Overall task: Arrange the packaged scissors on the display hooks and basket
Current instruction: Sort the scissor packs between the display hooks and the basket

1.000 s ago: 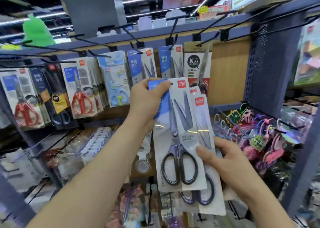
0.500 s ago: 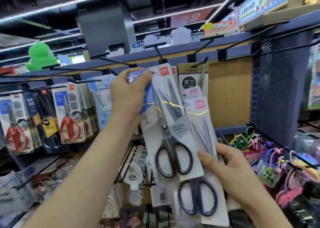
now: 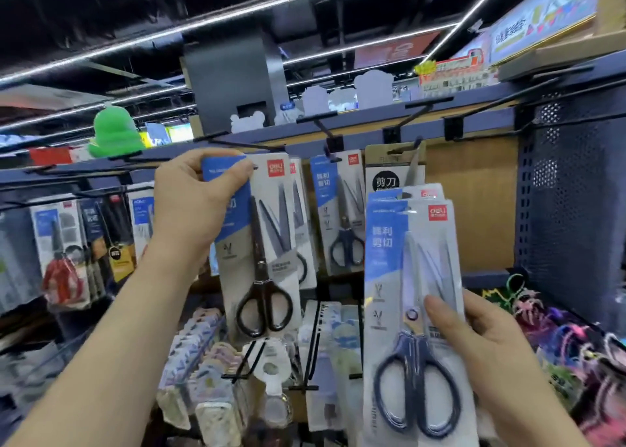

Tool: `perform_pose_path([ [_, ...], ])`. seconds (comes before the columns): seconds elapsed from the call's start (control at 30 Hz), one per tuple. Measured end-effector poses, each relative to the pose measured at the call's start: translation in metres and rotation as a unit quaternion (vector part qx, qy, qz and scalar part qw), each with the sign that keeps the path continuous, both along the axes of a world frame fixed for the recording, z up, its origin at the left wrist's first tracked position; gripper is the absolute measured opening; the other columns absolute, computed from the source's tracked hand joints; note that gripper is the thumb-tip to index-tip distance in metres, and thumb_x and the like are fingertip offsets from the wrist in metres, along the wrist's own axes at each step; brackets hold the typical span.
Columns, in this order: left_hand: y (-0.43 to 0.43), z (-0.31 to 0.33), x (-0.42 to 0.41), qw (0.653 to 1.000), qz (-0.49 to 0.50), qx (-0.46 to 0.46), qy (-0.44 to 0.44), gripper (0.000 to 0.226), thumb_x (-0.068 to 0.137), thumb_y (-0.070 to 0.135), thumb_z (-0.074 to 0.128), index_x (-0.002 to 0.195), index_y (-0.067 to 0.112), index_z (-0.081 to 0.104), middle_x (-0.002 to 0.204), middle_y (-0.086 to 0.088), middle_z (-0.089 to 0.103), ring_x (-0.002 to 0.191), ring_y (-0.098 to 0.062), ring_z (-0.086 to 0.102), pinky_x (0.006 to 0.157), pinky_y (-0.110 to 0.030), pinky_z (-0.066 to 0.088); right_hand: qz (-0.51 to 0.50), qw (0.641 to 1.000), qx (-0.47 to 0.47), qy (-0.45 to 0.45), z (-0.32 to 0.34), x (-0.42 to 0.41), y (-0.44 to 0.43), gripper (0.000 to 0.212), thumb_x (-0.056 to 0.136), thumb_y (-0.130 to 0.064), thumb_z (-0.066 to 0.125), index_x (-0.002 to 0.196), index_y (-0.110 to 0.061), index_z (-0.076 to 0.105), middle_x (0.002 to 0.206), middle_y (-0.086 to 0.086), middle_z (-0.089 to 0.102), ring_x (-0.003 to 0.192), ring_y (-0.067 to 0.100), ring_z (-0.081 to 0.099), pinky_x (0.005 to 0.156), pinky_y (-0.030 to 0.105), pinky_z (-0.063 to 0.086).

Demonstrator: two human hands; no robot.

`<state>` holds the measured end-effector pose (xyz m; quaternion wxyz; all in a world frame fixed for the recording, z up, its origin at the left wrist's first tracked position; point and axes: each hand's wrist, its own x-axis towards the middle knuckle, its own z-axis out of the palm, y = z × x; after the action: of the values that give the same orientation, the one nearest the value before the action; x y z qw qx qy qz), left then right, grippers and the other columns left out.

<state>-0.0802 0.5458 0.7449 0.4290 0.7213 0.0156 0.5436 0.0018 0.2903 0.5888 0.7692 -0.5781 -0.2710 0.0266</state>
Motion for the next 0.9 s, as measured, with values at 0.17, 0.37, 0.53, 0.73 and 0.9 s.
perform_pose_path([
  [0.17, 0.011, -0.002, 0.0, 0.998, 0.008, -0.064, 0.003, 0.012, 0.084, 0.02, 0.076, 0.08, 0.029, 0.069, 0.079, 0.007, 0.074, 0.075, -0.017, 0.072, 0.074, -0.042, 0.061, 0.024, 0.999, -0.021, -0.006, 0.006, -0.006, 0.017, 0.023, 0.076, -0.039, 0.063, 0.088, -0.027, 0.077, 0.09, 0.004, 0.078, 0.092, 0.027, 0.072, 0.09, 0.048, 0.054],
  [0.37, 0.026, 0.008, 0.003, 0.995, -0.02, -0.085, 0.056, 0.007, 0.083, 0.024, 0.075, 0.081, 0.023, 0.069, 0.075, 0.006, 0.075, 0.074, -0.018, 0.072, 0.075, -0.043, 0.059, 0.052, 0.998, -0.016, -0.039, 0.01, -0.012, 0.041, 0.043, 0.077, -0.052, 0.07, 0.087, -0.01, 0.072, 0.087, 0.02, 0.071, 0.078, 0.023, 0.067, 0.078, 0.038, 0.05],
  [0.53, 0.028, 0.009, 0.017, 0.986, -0.064, -0.118, 0.103, 0.019, 0.098, 0.014, 0.056, 0.082, 0.017, 0.066, 0.074, 0.0, 0.072, 0.068, -0.017, 0.067, 0.073, -0.04, 0.056, 0.095, 0.993, -0.03, -0.057, 0.017, -0.017, 0.057, 0.026, 0.087, -0.038, 0.069, 0.09, -0.013, 0.075, 0.09, 0.013, 0.074, 0.087, 0.015, 0.068, 0.084, 0.036, 0.05],
  [0.73, 0.031, -0.016, 0.029, 0.987, -0.011, -0.099, 0.123, 0.028, 0.099, 0.011, 0.053, 0.112, 0.034, 0.045, 0.099, -0.004, 0.067, 0.092, -0.025, 0.065, 0.076, -0.04, 0.051, 0.068, 0.994, -0.039, -0.077, 0.017, -0.014, 0.076, 0.027, 0.082, -0.041, 0.063, 0.082, -0.016, 0.072, 0.077, 0.002, 0.071, 0.076, 0.012, 0.062, 0.075, 0.023, 0.049],
  [0.9, 0.032, -0.07, 0.024, 0.992, 0.097, -0.071, 0.033, 0.036, 0.088, 0.017, 0.072, 0.102, 0.043, 0.05, 0.086, -0.005, 0.069, 0.074, -0.023, 0.068, 0.072, -0.045, 0.056, 0.027, 0.996, -0.033, -0.073, 0.007, -0.007, 0.077, 0.064, 0.084, -0.059, 0.065, 0.084, 0.004, 0.062, 0.085, 0.028, 0.058, 0.069, 0.025, 0.053, 0.068, 0.025, 0.043],
])
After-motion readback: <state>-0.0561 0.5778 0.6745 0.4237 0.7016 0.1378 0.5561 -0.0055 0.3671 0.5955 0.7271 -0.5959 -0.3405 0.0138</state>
